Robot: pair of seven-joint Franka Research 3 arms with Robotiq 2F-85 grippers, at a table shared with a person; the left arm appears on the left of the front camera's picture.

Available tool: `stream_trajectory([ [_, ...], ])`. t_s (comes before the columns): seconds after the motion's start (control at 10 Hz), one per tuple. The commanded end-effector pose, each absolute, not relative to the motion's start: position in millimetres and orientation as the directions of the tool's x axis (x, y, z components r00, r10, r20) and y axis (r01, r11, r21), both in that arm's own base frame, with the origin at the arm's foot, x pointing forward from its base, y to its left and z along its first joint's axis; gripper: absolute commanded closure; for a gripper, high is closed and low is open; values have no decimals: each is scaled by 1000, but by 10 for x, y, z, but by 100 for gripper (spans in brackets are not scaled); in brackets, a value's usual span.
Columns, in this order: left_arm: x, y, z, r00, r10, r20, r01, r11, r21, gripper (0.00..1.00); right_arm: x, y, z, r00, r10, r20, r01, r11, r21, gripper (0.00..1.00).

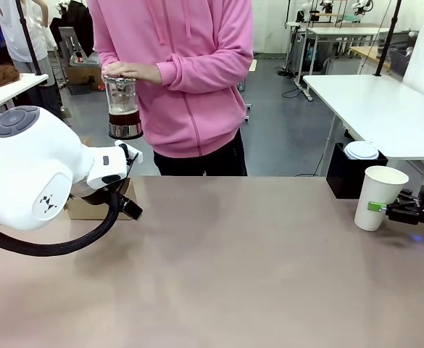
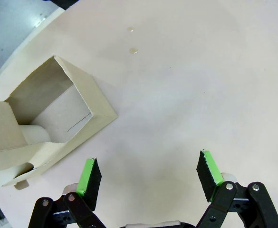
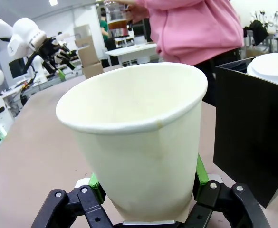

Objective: Pour a drink into a cup and package it in a carrier.
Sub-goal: Pick up the 600 ml Paper Cup and place it in the middle top area of the table.

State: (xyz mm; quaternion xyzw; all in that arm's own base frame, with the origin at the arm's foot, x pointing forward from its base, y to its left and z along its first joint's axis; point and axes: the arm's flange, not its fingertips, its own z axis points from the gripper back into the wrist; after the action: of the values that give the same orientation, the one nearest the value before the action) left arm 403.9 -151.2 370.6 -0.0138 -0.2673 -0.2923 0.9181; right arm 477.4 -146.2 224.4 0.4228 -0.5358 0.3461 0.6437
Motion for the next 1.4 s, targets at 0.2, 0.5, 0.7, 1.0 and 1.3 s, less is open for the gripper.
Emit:
stream_trajectory([
  [0.2,4037,-1512,3707,686,-529,499,544,829,130,0,4638,-907,2823,227,-20,974,-820,535,203,19],
  [0.5,4037,-1512,3707,686,-529,499,544,829,130,0,4815,-25,3277,264,-23,964,-749,625,219,19],
  [0.7,4037,-1512,3707,686,-529,499,544,829,130,0,5156,771,3383,258,-30,966,-772,595,225,19],
  [1.0,4037,-1512,3707,686,-529,499,544,829,130,0,5325,1198,3201,215,-45,976,-766,612,197,19],
  [1.3,4037,-1512,3707,686,-529,499,544,829,130,0,5568,1625,2932,173,-14,985,-742,655,140,19],
])
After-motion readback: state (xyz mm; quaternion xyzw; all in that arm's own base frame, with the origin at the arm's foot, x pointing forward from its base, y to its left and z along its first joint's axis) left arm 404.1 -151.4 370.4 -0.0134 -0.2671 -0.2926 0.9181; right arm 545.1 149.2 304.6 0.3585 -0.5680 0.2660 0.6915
